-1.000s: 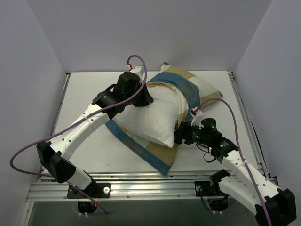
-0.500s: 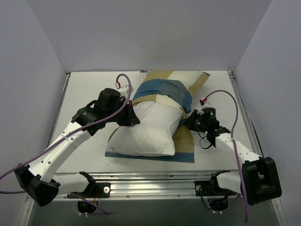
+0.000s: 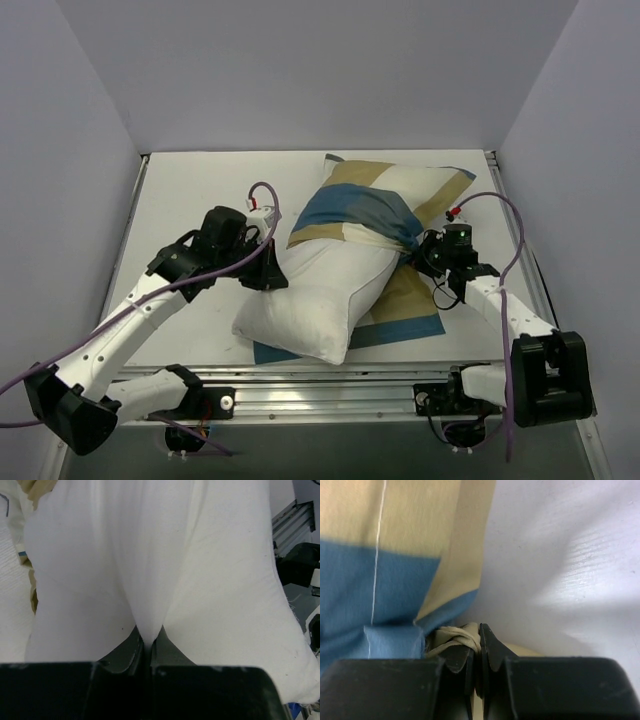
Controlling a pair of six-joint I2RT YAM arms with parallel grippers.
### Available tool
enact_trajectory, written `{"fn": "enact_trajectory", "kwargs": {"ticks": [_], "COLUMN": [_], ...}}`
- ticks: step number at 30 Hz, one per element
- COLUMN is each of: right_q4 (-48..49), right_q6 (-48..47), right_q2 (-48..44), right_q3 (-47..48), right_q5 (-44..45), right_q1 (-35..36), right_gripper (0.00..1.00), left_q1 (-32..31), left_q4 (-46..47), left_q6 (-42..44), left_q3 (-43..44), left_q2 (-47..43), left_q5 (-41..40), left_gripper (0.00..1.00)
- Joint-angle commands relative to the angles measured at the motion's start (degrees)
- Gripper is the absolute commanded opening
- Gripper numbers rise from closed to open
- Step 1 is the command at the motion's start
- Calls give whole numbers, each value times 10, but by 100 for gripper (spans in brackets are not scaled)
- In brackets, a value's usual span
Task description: Remove the pillowcase from the pillow
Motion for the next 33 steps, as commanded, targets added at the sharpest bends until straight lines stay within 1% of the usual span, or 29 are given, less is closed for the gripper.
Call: {"fn": "enact_trajectory", "kwargs": {"ticks": [1, 2, 3, 6, 8, 9, 11, 12, 13, 14, 15, 16, 17, 18, 19, 20, 21, 22, 23, 25, 26, 29, 33], "right_q4": [1, -13, -42, -100, -134, -159, -181, -197, -203, -207, -213, -214, -211, -207, -203, -193, -188, -184, -177, -168, -160, -155, -152], "right_q6": [-12, -14, -14, -13, -11, -11, -20, -26, -32, -41, -55, -61, -75, -82, -87, -91, -101, -104, -107, -111, -112, -118, -124], "right_q2": [-63, -77, -90, -151, -197, -210, -243, -250, -259, -261, -259, -252, -248, -242, -233, -227, -222, -212, -206, -197, -197, -199, -197], "right_q3": [7, 10, 13, 24, 30, 39, 49, 62, 69, 77, 86, 102, 110, 116, 125, 128, 130, 133, 137, 139, 137, 135, 127], "right_q5": [95, 99, 106, 123, 131, 131, 129, 126, 122, 104, 95, 86, 68, 63, 59, 57, 51, 48, 45, 35, 33, 31, 28], "right_q1": [1, 14, 42, 82, 111, 119, 136, 141, 144, 148, 148, 149, 150, 151, 152, 155, 156, 157, 157, 163, 165, 174, 182], "right_gripper": [0, 3, 10, 22, 26, 31, 39, 46, 49, 53, 59, 61, 63, 66, 67, 68, 70, 70, 70, 70, 70, 71, 71], "left_q1": [13, 16, 18, 22, 18, 6, -6, -28, -39, -51, -62, -77, -79, -80, -76, -70, -61, -49, -14, 27, 57, 92, 109], "left_q4": [-65, -50, -38, 11, 43, 55, 69, 69, 69, 65, 61, 57, 52, 51, 50, 41, 33, 24, 10, 2, 4, 7, 30], "left_q6": [55, 61, 65, 68, 67, 68, 78, 83, 94, 97, 98, 97, 91, 84, 72, 69, 67, 62, 56, 33, 30, 25, 24], "left_q3": [15, 37, 50, 112, 143, 165, 180, 189, 190, 189, 185, 177, 171, 166, 163, 167, 174, 184, 205, 224, 236, 252, 249], "left_q2": [40, 57, 91, 142, 152, 158, 158, 156, 153, 152, 150, 148, 140, 135, 129, 124, 122, 123, 126, 141, 147, 187, 276], "left_q5": [-66, -81, -108, -134, -128, -131, -150, -149, -143, -113, -90, -66, -39, -38, -49, -65, -104, -117, -126, -128, -129, -126, -63], "left_gripper": [2, 2, 2, 2, 2, 2, 3, 8, 12, 17, 30, 39, 50, 62, 82, 91, 96, 95, 94, 94, 94, 94, 94]}}
